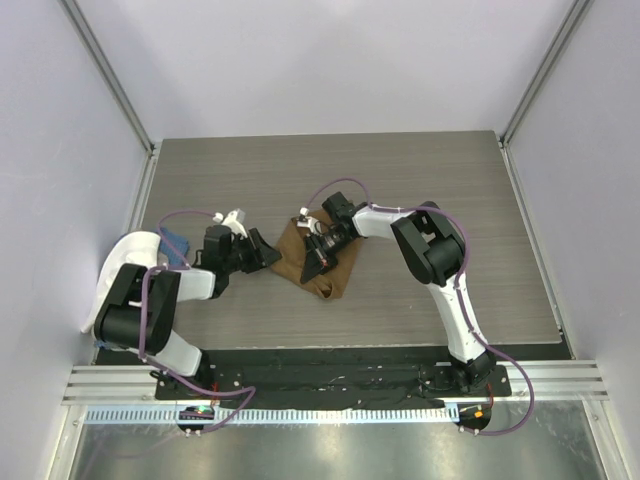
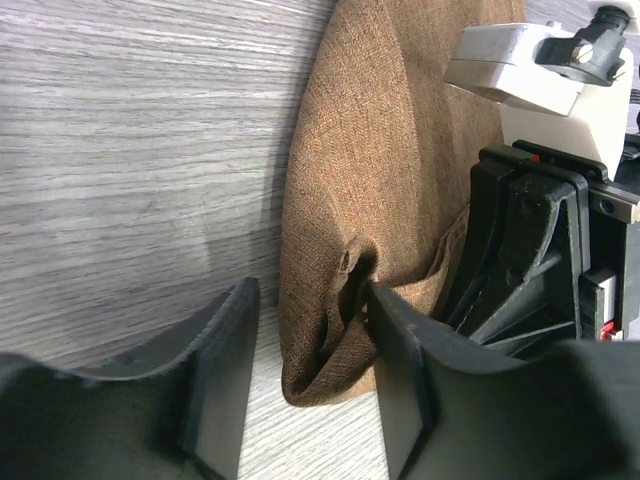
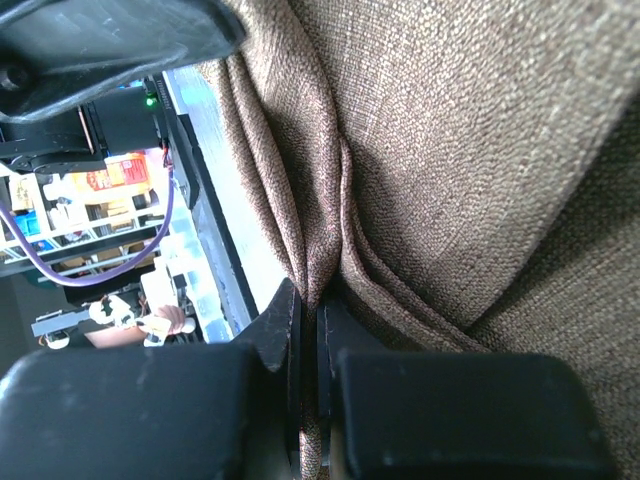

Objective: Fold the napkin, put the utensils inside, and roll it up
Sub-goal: Roll the napkin with the utensil

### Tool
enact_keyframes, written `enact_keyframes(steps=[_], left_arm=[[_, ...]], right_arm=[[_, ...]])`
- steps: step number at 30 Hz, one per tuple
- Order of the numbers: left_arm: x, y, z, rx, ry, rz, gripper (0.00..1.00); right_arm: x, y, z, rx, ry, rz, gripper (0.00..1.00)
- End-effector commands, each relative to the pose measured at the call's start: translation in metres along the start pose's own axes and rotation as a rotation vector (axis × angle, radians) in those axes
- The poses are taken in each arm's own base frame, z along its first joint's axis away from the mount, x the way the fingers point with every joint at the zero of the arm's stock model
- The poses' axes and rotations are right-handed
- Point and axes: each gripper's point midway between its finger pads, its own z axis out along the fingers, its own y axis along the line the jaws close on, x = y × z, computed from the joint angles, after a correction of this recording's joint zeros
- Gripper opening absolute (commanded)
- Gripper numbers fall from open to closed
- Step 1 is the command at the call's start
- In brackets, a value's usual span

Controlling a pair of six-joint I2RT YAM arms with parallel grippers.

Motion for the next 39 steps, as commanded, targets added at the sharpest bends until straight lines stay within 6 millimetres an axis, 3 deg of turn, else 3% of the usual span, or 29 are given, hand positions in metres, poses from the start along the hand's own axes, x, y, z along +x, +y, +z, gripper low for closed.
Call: enact_keyframes(steps=[1,4,8,11,13,15,19,20,22,23,25,26,27,29,30,31,39], left_arm=[[-0.013,-0.010,0.006,0.045,-0.034,0.044,0.45],[-0.010,-0.010,0.007,0.053,-0.021,0.040,0.34],[-0.008,-0.010,0.009,0.055,0.001,0.031,0.09],[-0.008,-0.012,0.008,0.051,0.016,0.026,0.00],[-0.005,-0.008,0.006,0.023,0.039,0.014,0.00],[-0.008,-0.007,0.004,0.001,0.037,0.013,0.00],[-0.004,-0.001,-0.001,-0.053,0.070,0.001,0.00],[-0.005,-0.002,-0.001,-0.055,0.073,0.002,0.00],[-0.001,0.001,-0.002,-0.071,0.091,-0.009,0.00],[-0.002,0.000,-0.002,-0.072,0.098,-0.016,0.00],[-0.002,0.000,0.000,-0.079,0.110,-0.027,0.00],[0.000,0.001,-0.001,-0.085,0.123,-0.035,0.00],[0.001,0.002,-0.001,-0.092,0.127,-0.042,0.00],[0.002,0.002,-0.001,-0.102,0.138,-0.052,0.00],[0.003,0.003,-0.001,-0.105,0.143,-0.056,0.00],[0.002,0.003,0.000,-0.109,0.142,-0.060,0.00],[0.004,0.003,0.002,-0.114,0.159,-0.084,0.00]], right_arm=[[0.015,-0.052,0.003,0.166,0.027,0.063,0.01],[0.013,-0.051,0.002,0.166,0.024,0.063,0.01],[0.007,-0.045,-0.003,0.171,0.006,0.051,0.01],[-0.003,-0.034,-0.012,0.206,-0.029,0.024,0.08],[-0.013,-0.017,-0.025,0.232,-0.071,-0.023,0.26],[-0.018,-0.015,-0.036,0.295,-0.105,-0.061,0.46],[-0.030,0.006,-0.068,0.416,-0.222,-0.215,0.64],[-0.031,0.019,-0.079,0.431,-0.277,-0.282,0.67],[-0.032,0.021,-0.091,0.510,-0.337,-0.357,0.76],[-0.027,0.031,-0.097,0.537,-0.380,-0.414,0.77],[-0.024,0.026,-0.111,0.661,-0.437,-0.465,0.79],[-0.012,0.023,-0.103,0.685,-0.434,-0.493,0.80],[-0.011,0.033,-0.111,0.721,-0.469,-0.547,0.81],[-0.002,0.024,-0.116,0.836,-0.504,-0.585,0.84],[0.002,0.038,-0.111,0.843,-0.519,-0.635,0.86],[0.003,0.033,-0.117,0.919,-0.540,-0.642,0.88],[0.018,0.031,-0.093,0.951,-0.479,-0.719,0.90]])
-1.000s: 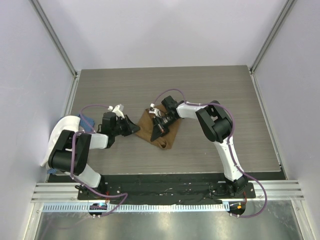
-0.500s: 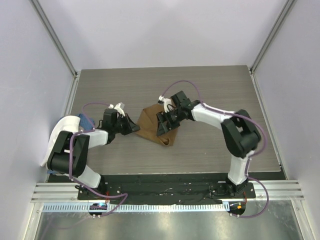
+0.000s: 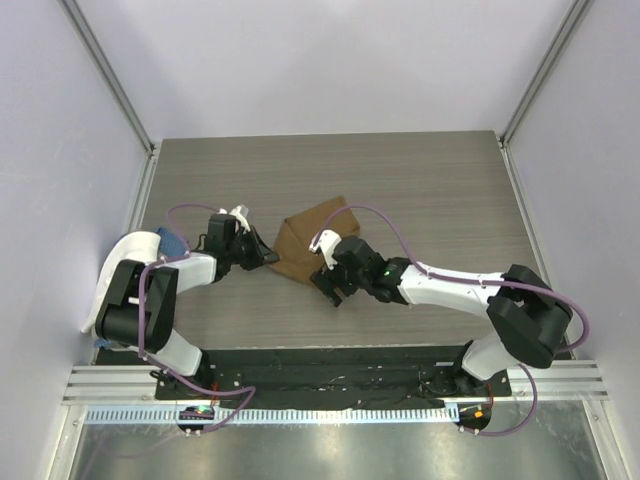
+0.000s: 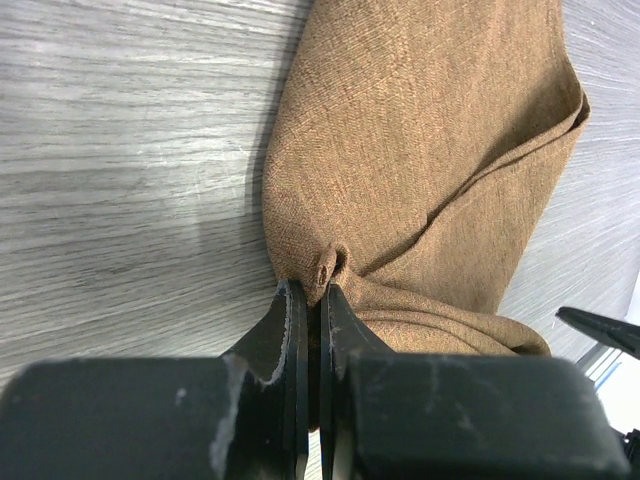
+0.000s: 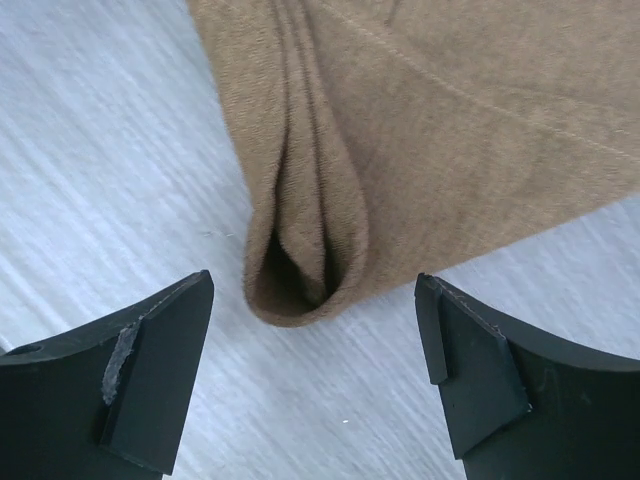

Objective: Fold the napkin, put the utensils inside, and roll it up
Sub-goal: Roll the napkin with the utensil

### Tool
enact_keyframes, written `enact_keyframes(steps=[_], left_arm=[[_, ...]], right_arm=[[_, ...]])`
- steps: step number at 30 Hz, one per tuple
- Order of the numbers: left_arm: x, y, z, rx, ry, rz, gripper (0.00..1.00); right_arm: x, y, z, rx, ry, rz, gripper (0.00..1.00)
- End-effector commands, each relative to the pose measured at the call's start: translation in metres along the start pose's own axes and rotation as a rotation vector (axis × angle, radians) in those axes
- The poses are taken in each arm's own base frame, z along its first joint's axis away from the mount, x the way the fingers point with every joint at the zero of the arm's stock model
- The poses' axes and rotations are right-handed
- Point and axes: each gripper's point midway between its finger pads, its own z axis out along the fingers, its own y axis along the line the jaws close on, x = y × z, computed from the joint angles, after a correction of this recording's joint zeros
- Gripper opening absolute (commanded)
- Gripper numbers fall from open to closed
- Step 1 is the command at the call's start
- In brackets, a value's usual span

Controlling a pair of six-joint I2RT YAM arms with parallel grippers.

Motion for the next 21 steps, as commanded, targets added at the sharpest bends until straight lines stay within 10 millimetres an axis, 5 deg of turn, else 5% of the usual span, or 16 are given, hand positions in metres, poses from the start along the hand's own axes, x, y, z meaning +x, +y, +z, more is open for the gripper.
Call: enact_keyframes(steps=[1,6,7,17,21], left_arm=[[-0.002,0.007,0.002,-0.039,0.007,0.007,0.00],[-0.002,0.008,0.002,-0.047,0.010,0.003,0.00],[-0.001,0.008,0.002,-0.046,0.011,0.004,0.00],[-0.001,0.010,0.000,-0.059,0.012,0.002,0.00],[-0.001,0.010,0.000,-0.063,0.013,-0.002,0.00]], right_arm=[[-0.025,-0.016,0.004,0.100,-0.082,-0.038,0.90],[-0.018,-0.009,0.016,0.061,-0.037,-0.044,0.74],[-0.020,-0.007,0.016,0.053,-0.039,-0.039,0.63],[-0.019,-0.003,0.015,-0.126,-0.034,0.125,0.16],[0.011,0.002,0.023,-0.272,0.108,0.278,0.01]])
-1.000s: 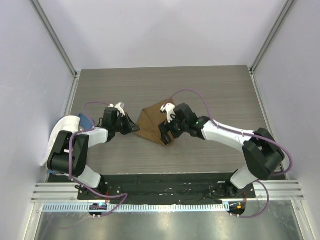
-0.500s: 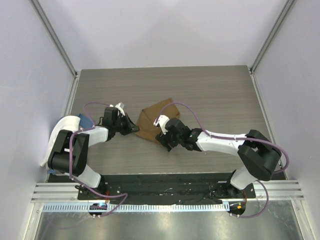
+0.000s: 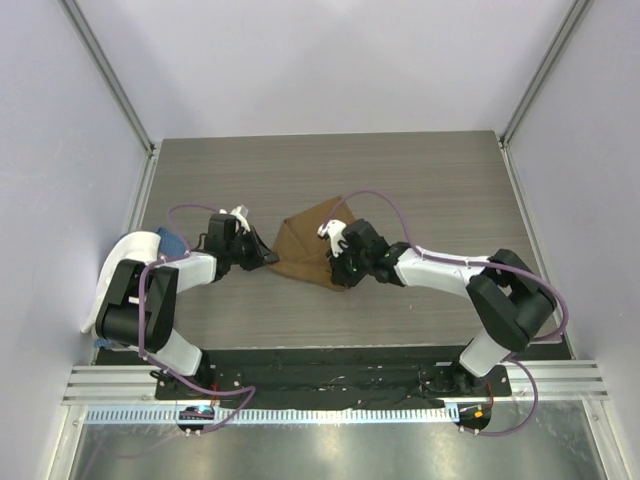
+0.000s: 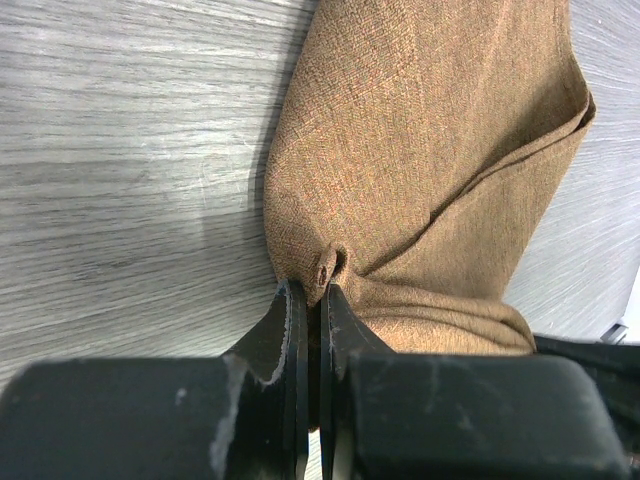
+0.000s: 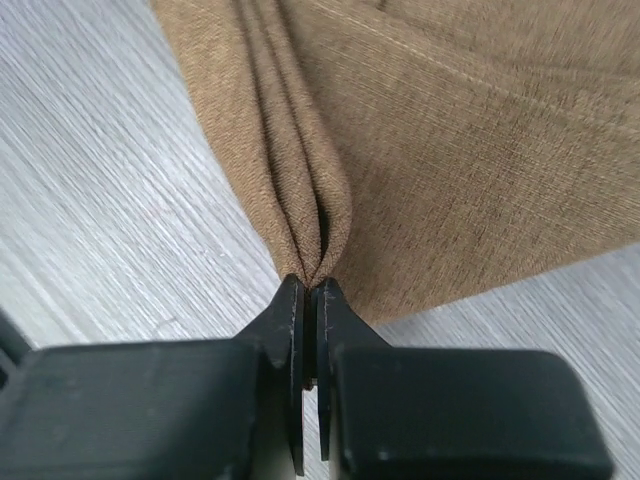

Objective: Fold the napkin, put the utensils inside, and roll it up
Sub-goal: Roll the napkin with the utensil

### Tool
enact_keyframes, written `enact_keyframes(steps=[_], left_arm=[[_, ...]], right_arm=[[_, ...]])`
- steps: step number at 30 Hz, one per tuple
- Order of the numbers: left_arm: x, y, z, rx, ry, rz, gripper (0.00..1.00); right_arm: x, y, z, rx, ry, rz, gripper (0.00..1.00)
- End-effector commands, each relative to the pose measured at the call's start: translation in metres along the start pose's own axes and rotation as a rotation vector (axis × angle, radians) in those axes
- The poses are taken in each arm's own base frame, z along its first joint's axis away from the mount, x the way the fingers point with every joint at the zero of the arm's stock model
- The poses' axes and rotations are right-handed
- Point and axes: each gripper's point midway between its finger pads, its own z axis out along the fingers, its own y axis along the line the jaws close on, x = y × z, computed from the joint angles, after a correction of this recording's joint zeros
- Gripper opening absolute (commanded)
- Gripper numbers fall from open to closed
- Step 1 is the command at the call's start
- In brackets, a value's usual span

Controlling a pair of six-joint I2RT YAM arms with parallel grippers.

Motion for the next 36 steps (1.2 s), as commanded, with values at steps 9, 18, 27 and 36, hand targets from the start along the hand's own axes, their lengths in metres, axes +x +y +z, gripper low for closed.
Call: enact_keyframes(steps=[9,18,27,36], left_arm=[[-0.004,0.017,-0.002,-0.102,0.001,0.010,0.00],[-0.002,0.024,-0.003,-0.161,0.027,-0.001,0.00],[0.006,0.025,-0.005,-0.191,0.094,-0.043,0.00],[0.007,0.024,-0.003,-0.195,0.123,-0.057,0.00]], right_arm=[[0.057,-0.009,0.021,-0.205,0.284,0.430,0.01],[0.046,-0.015,0.011,-0.179,0.307,0.450,0.11],[-0.050,-0.024,-0.035,0.022,0.080,0.164,0.55],[-0.105,0.019,-0.013,0.352,-0.270,-0.341,0.66]])
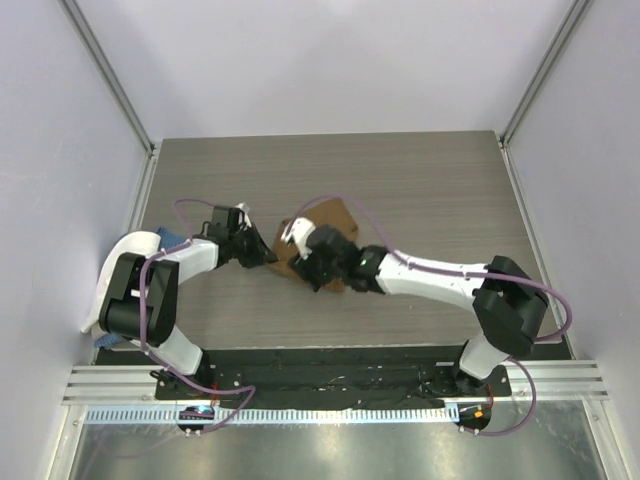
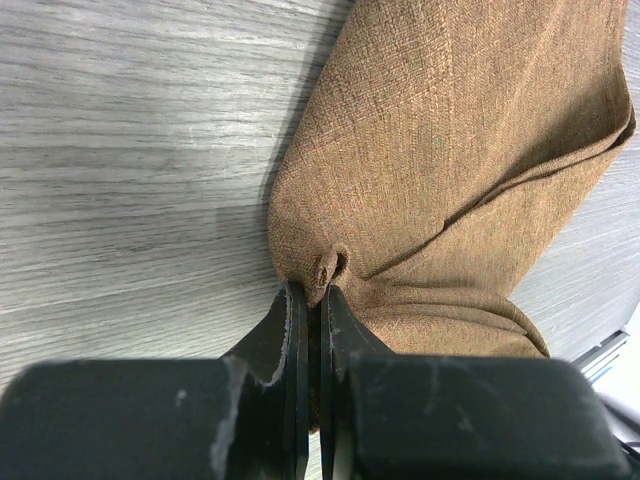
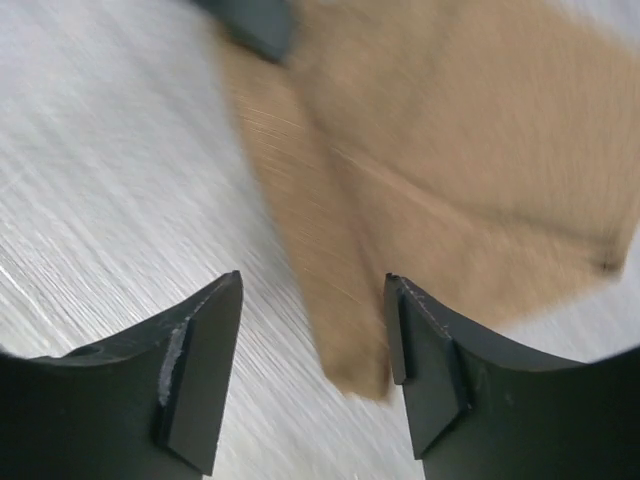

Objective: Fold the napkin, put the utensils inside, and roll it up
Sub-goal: Roll the napkin with the utensil

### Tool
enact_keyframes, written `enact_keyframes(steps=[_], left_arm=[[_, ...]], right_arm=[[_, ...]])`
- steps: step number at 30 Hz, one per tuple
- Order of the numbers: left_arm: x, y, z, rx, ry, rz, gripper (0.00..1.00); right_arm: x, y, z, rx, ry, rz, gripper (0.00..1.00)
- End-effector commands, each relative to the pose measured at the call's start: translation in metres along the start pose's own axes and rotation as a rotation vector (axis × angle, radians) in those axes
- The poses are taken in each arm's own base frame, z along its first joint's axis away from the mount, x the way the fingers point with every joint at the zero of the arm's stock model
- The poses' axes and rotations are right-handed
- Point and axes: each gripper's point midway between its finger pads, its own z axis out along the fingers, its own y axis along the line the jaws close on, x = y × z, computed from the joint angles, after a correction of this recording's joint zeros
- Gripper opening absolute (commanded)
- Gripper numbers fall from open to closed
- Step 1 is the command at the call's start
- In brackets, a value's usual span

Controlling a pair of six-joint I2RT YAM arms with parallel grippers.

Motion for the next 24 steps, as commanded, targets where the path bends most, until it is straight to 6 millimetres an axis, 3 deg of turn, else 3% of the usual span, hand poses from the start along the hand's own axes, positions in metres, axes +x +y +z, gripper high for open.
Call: enact_keyframes(steps=[1,3,8,16,24], left_arm=[[0.007,0.019,0.001,-0.089,0.035,-0.002,0.00],[0.008,0.020,0.002,-0.091,0.040,-0.004,0.00],[0.008,0.017,0.003,-0.084,0.053,-0.007,0.00],[0.008,0.018,0.004,-0.084,0.057,-0.009,0.00],[0.006,0.012,0.004,-0.057,0.055,0.000,0.00]], right_arm=[[-0.026,0.003,0.015,0.203,-0.177,-0.227,0.66],[-0.028,0.012,0.025,0.205,-0.194,-0.273,0.66],[-0.012,0.033,0.050,0.188,-0.162,-0.382,0.63],[0.014,0.032,0.069,0.197,-0.096,-0.436,0.59],[0.040,0.024,0.083,0.153,0.008,-0.404,0.47]])
